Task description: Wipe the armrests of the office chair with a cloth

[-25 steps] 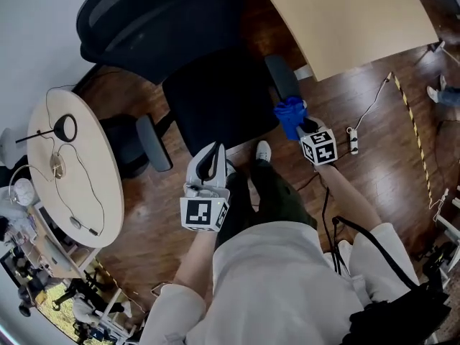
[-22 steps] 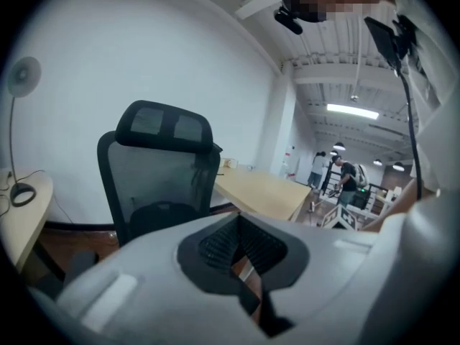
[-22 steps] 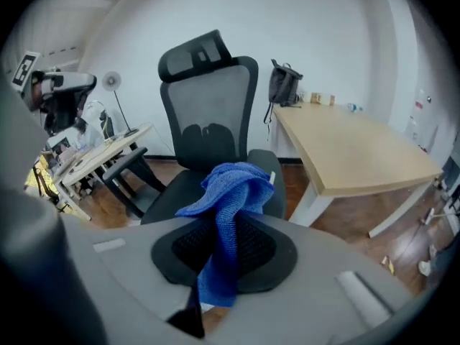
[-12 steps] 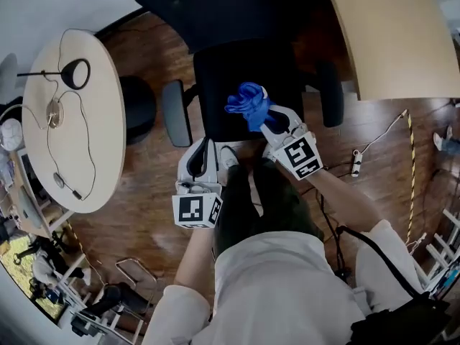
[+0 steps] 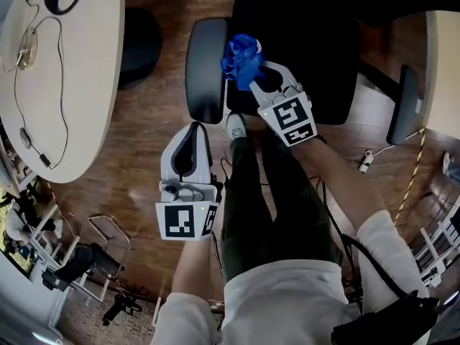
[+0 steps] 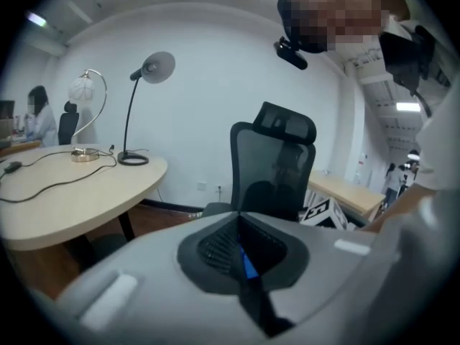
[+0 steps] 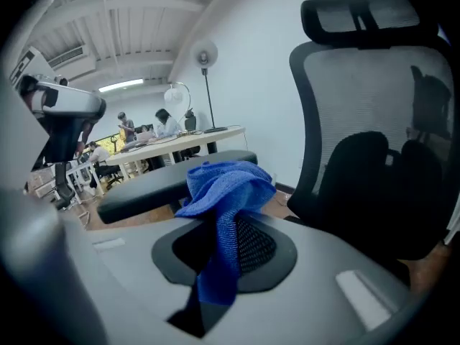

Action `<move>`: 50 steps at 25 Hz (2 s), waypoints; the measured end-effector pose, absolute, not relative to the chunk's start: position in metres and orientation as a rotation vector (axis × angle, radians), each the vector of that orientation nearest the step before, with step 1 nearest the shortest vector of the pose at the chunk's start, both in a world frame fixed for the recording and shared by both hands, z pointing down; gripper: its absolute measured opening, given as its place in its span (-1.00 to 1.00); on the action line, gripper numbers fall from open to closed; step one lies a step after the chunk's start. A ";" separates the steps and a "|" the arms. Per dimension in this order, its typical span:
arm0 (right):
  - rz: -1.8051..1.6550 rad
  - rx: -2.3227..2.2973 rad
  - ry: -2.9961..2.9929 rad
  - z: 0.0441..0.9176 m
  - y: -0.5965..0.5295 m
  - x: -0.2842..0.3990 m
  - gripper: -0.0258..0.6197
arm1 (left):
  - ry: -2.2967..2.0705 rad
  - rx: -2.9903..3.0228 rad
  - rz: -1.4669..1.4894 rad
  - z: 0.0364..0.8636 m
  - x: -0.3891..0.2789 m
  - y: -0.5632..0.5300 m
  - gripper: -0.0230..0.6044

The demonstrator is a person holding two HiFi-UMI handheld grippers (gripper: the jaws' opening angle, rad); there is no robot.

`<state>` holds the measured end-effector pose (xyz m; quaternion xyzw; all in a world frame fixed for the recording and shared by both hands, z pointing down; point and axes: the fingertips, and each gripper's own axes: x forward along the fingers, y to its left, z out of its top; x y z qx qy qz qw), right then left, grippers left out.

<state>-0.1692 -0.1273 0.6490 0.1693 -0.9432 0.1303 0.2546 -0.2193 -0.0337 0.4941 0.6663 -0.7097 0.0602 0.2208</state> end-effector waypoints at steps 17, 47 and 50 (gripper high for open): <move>0.508 0.381 -2.439 0.794 -0.133 -0.217 -0.71 | -1.877 1.831 0.192 0.539 -0.223 -0.022 -0.93; 0.495 1.626 -2.369 0.607 -0.176 0.162 -0.71 | -1.387 2.274 0.317 0.547 -0.020 -0.136 -0.93; 0.527 1.699 -2.306 0.617 -0.167 0.181 -0.71 | -1.310 2.316 0.354 0.550 -0.004 -0.146 -0.93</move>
